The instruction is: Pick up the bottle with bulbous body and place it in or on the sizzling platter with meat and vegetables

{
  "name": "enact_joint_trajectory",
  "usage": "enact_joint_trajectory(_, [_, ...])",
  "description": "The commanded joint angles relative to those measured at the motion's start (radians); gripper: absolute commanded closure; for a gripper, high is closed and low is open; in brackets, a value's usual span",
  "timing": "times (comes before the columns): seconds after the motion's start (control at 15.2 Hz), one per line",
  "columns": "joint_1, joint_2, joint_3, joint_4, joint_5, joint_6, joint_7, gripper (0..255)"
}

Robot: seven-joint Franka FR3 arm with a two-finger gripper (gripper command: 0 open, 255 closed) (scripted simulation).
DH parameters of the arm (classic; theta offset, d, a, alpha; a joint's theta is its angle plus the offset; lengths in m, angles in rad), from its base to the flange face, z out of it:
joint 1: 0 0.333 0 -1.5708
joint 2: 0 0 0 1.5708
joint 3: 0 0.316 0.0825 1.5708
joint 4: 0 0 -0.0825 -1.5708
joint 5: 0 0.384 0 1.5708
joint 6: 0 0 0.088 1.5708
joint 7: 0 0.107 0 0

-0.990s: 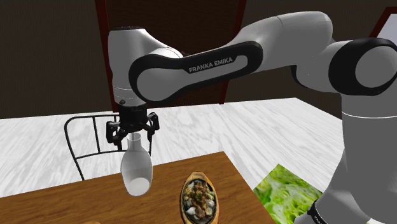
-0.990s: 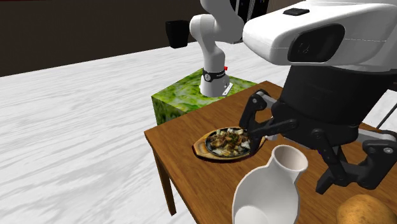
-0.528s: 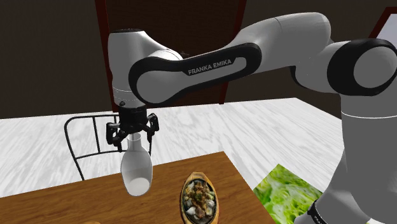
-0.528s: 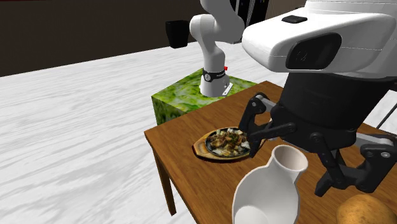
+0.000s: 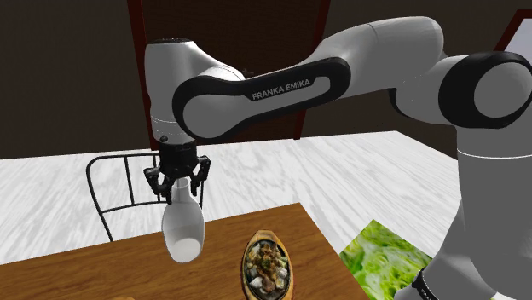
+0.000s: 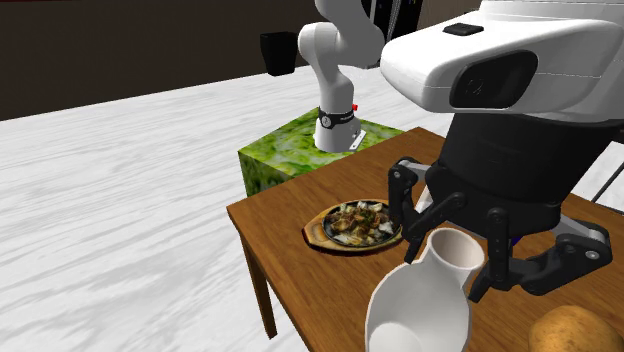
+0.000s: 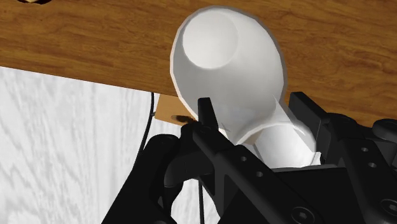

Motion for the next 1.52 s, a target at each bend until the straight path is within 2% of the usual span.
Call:
enact_joint_trajectory(0.0, [0.0, 0.001, 0.0, 0.0, 0.0, 0.0, 0.0, 255])
enact_joint_trajectory(0.73, [0.008, -0.02, 0.009, 0.106, 0.016, -0.122, -0.016, 255])
enact_joint_trajectory(1.45, [0.033, -0.012, 0.013, 0.27, 0.017, -0.275, -0.027, 255])
